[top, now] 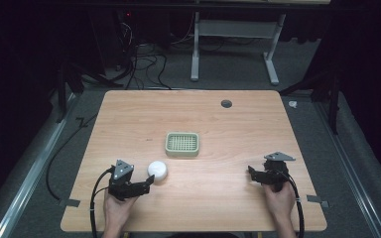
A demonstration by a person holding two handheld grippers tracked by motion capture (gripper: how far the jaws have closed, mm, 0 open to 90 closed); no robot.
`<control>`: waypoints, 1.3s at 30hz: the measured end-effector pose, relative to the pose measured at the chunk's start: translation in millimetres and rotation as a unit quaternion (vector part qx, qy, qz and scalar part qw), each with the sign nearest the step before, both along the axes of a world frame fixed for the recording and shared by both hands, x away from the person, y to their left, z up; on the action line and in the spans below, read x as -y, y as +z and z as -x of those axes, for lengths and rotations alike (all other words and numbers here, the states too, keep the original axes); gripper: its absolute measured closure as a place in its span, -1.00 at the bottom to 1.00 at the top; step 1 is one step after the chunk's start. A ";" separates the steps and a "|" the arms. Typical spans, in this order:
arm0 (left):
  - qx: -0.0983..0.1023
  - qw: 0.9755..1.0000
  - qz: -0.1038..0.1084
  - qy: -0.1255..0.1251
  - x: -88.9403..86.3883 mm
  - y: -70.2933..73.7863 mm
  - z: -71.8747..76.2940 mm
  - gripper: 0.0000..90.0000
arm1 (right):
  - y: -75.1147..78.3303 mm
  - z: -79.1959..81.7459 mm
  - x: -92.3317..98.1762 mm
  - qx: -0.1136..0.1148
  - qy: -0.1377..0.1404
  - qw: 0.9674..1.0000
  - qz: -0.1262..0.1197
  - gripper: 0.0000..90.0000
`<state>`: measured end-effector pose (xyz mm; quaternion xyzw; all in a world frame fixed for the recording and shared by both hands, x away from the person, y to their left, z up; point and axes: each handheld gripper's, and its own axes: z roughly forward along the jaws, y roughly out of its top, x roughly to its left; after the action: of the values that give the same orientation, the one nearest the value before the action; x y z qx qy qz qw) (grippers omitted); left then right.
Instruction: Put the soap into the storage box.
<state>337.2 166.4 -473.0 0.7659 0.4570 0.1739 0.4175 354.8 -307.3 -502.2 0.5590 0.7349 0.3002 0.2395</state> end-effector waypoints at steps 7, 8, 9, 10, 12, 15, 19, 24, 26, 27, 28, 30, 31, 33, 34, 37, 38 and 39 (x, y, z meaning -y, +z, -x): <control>-0.007 1.000 -0.019 -0.016 16.7 -5.4 -5.7 -0.68 | 0.0 0.0 0.0 0.000 0.000 1.000 0.000 -0.56; -0.007 1.000 -0.019 -0.016 16.7 -5.4 -5.7 -0.68 | 0.0 0.0 0.0 0.000 0.000 1.000 0.000 -0.56; -0.007 1.000 -0.022 -0.016 19.1 -7.0 -7.1 -0.68 | 0.0 0.0 0.0 0.000 0.000 1.000 0.000 -0.56; -0.008 1.000 -0.025 -0.016 20.5 -7.8 -7.7 -0.68 | 0.0 0.0 0.0 0.000 0.000 1.000 0.000 -0.56; -0.006 0.999 -0.033 -0.016 23.7 -9.9 -9.4 -0.68 | 0.0 0.0 0.0 0.000 0.000 1.000 0.000 -0.56; -0.006 0.999 -0.036 -0.014 27.2 -12.8 -12.1 -0.68 | 0.0 0.0 0.0 0.000 0.000 1.000 0.000 -0.56; -0.010 0.999 -0.038 -0.015 30.5 -16.5 -15.9 -0.68 | 0.0 0.0 0.0 0.000 0.000 1.000 0.000 -0.56; -0.017 0.999 -0.040 -0.017 37.1 -21.6 -20.7 -0.67 | 0.0 0.0 0.0 0.000 0.000 1.000 0.000 -0.56; -0.018 0.999 -0.040 -0.018 39.4 -23.4 -22.0 -0.66 | 0.0 0.0 0.0 0.000 0.000 1.000 0.000 -0.56; -0.018 0.999 -0.040 -0.018 39.4 -23.4 -22.0 -0.66 | 0.0 0.0 0.0 0.000 0.000 1.000 0.000 -0.56; -0.018 0.999 -0.040 -0.016 40.3 -24.4 -22.8 -0.66 | 0.0 0.0 0.0 0.000 0.000 1.000 0.000 -0.56; -0.020 0.999 -0.038 -0.014 40.9 -25.4 -24.4 -0.65 | 0.0 0.0 0.0 0.000 0.000 1.000 0.000 -0.56; -0.020 0.999 -0.036 -0.012 41.2 -25.7 -25.0 -0.64 | 0.0 0.0 0.0 0.000 0.000 1.000 0.000 -0.56; -0.019 0.999 -0.037 -0.008 41.5 -25.9 -25.6 -0.61 | 0.0 0.0 0.0 0.000 0.000 1.000 0.000 -0.56; -0.019 0.999 -0.038 -0.006 41.6 -26.0 -26.0 -0.59 | 0.0 0.0 0.0 0.000 0.000 1.000 0.000 -0.56; -0.019 0.999 -0.041 0.002 42.9 -27.6 -27.4 -0.56 | 0.0 0.0 0.0 0.000 0.000 1.000 0.000 -0.56; -0.020 0.999 -0.043 0.003 43.7 -28.3 -27.9 -0.56 | 0.0 0.0 0.0 0.000 0.000 1.000 0.000 -0.56; -0.022 0.999 -0.045 0.004 44.7 -28.9 -28.1 -0.55 | 0.0 0.0 0.0 0.000 0.000 1.000 0.000 -0.56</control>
<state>365.3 121.8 -501.9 0.7857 0.4606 0.1794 0.3720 354.8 -307.3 -502.2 0.5591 0.7349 0.3001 0.2395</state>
